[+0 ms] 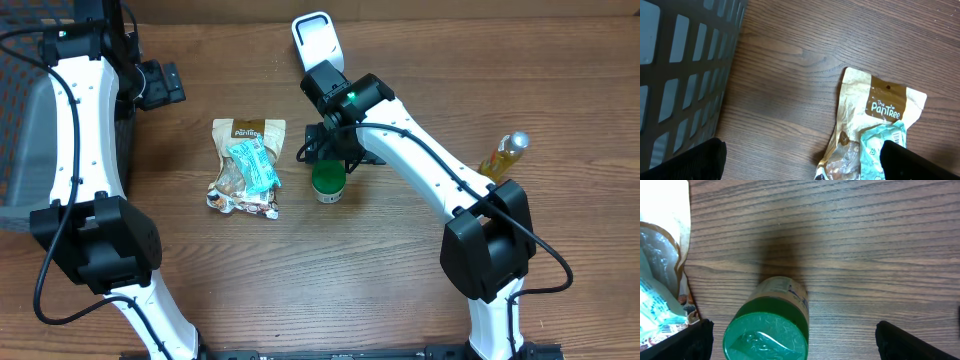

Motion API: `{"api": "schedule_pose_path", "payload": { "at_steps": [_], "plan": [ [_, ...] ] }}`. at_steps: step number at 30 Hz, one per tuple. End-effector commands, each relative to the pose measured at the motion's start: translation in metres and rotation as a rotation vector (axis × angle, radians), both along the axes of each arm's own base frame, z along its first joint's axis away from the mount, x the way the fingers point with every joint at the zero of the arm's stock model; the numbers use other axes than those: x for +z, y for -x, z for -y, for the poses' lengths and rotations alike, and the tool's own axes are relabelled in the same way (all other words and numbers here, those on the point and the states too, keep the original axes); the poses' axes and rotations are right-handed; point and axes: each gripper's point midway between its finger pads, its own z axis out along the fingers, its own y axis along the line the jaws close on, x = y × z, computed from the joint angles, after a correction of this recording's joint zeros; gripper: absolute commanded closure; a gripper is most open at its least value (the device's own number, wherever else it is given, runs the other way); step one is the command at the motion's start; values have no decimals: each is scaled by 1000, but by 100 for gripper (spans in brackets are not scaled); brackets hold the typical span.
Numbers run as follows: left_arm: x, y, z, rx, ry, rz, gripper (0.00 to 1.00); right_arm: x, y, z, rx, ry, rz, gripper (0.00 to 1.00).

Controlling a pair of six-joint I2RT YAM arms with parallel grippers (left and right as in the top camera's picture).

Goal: Scan the item barcode
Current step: 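Move the right gripper left over the green-lidded jar, then lower the right gripper around the green-lidded jar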

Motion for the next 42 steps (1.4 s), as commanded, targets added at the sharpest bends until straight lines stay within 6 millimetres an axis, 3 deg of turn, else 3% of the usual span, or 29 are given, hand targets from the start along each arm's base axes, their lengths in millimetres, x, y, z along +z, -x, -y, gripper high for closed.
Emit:
{"api": "schedule_pose_path", "payload": {
  "at_steps": [1,15,28,34,42],
  "plan": [
    [6,-3,-1,-18,-5,18,1,-4,1,5,-9,17,-8,0],
    [6,-3,-1,-18,-5,18,0,-6,-5,18,-16,26,-16,0],
    [6,-3,-1,-18,-5,18,1,-33,8,18,-13,2,-79,0],
    [6,-3,-1,-18,-5,18,1,-27,5,17,-8,-3,-67,0],
    [6,-3,-1,-18,-5,18,1,-4,-1,13,44,-10,-43,0]
  ]
}}
